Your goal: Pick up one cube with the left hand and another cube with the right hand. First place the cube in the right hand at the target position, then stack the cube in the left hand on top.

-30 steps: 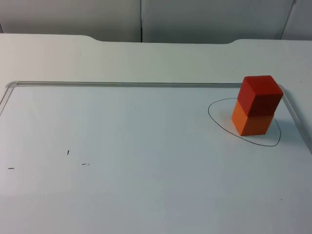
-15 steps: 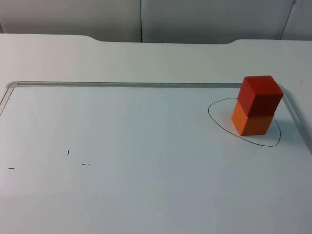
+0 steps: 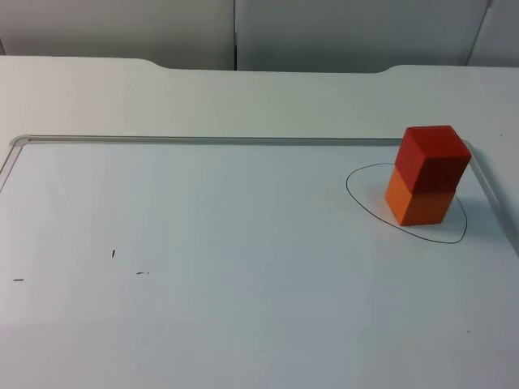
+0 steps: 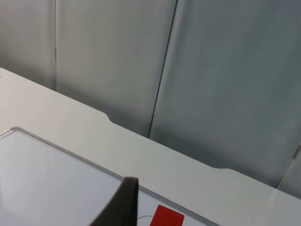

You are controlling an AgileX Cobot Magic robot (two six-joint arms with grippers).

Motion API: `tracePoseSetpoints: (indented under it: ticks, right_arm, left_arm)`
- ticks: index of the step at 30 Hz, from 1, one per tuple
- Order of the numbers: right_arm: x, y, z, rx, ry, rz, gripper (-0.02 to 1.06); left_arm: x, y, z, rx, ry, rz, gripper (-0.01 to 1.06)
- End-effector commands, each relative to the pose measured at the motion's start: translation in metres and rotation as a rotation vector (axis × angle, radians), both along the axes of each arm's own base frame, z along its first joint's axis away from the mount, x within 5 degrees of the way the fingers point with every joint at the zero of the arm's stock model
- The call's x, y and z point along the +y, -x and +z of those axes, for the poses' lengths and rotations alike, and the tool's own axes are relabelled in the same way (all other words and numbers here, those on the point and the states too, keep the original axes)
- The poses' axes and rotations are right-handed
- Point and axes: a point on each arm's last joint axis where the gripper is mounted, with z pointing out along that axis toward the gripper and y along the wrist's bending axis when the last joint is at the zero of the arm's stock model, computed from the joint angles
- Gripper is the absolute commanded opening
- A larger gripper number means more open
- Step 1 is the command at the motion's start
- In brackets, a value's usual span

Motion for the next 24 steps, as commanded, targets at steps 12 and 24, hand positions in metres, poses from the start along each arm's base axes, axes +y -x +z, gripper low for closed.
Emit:
tracePoseSetpoints:
  ticks: [12,24]
  right_arm:
    - [0.0001,0.0003,-0.0037,0.028,0.006,0.002,1.04]
    - [0.0001,0.0003,-0.0037,0.028,0.006,0.002,1.04]
  left_arm:
    - [-0.0105,-0.0082,-0.0031,-0.085,0.001,-0.108,0.76]
    - [-0.0105,-0.0083,-0.0030,-0.087,0.001,-0.109,0.76]
